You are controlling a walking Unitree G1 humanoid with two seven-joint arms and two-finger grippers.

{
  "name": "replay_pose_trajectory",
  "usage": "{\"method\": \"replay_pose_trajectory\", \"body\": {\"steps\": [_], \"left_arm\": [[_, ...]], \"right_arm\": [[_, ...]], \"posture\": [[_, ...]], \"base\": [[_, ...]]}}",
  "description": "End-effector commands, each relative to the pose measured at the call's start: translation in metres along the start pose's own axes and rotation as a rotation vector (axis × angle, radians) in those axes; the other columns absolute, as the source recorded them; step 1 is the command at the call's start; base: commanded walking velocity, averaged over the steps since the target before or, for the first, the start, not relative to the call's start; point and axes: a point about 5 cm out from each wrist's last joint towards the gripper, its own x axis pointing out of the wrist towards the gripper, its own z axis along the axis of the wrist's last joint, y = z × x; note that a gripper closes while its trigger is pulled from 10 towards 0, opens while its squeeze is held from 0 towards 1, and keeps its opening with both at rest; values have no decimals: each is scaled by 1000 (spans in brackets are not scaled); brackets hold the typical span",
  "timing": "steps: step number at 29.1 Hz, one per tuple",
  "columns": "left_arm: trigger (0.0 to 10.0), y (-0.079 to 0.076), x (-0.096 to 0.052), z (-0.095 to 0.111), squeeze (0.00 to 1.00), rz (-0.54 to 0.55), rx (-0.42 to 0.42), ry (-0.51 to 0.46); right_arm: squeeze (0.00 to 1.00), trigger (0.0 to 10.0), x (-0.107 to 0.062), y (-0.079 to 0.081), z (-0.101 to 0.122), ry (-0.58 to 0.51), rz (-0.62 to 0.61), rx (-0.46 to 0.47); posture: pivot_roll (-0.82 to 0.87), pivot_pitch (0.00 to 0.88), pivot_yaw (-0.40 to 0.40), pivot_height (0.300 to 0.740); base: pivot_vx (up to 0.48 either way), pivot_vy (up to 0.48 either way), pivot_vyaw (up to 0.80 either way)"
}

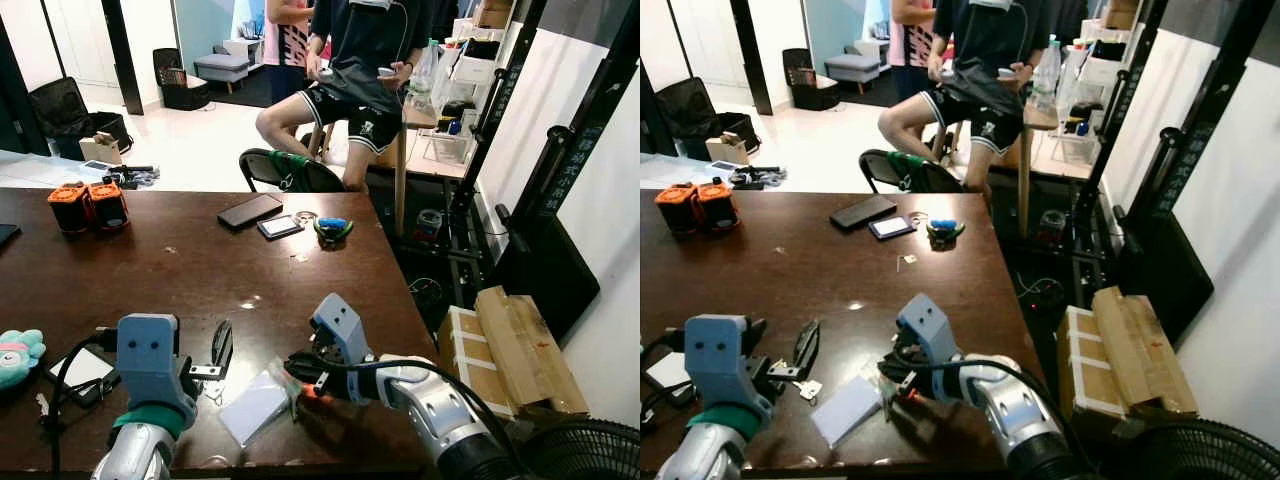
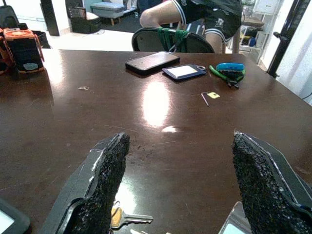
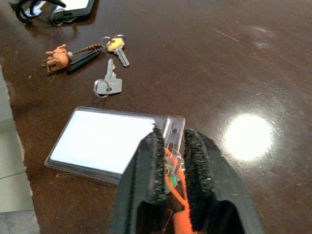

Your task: Hang keys on a hook

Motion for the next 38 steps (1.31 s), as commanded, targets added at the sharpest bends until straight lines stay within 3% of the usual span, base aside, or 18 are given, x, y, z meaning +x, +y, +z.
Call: {"method": "replay_pose_trajectory", "body": {"steps": [1,12,16,25,37,38], "left_arm": [[10000,0,-2,2,0,-7,4,-9],[10000,0,-3,2,0,-11,2,-8],[10000,-1,-4,2,0,-19,0,-5],[10000,-3,-5,2,0,-50,-7,-2],[10000,-6,-5,3,0,-65,-15,-3],[10000,-5,-5,3,0,-64,-15,-4]], "right_arm": [[0,10000,0,0,-2,-4,-16,-1],[0,10000,-3,1,-5,6,-7,19],[0,10000,-7,0,-15,72,-8,24],[0,10000,-24,-21,-23,129,-97,71],[0,10000,-27,-24,-26,130,-119,92],[808,10000,-26,-22,-25,124,-114,100]], "posture": [[-144,16,27,740],[-144,16,27,740],[-144,16,27,740],[-144,16,27,740],[-141,9,33,740],[-141,9,33,740]], "base": [[0,0,0],[0,0,0],[0,0,0],[0,0,0],[0,0,0],[0,0,0]]}}
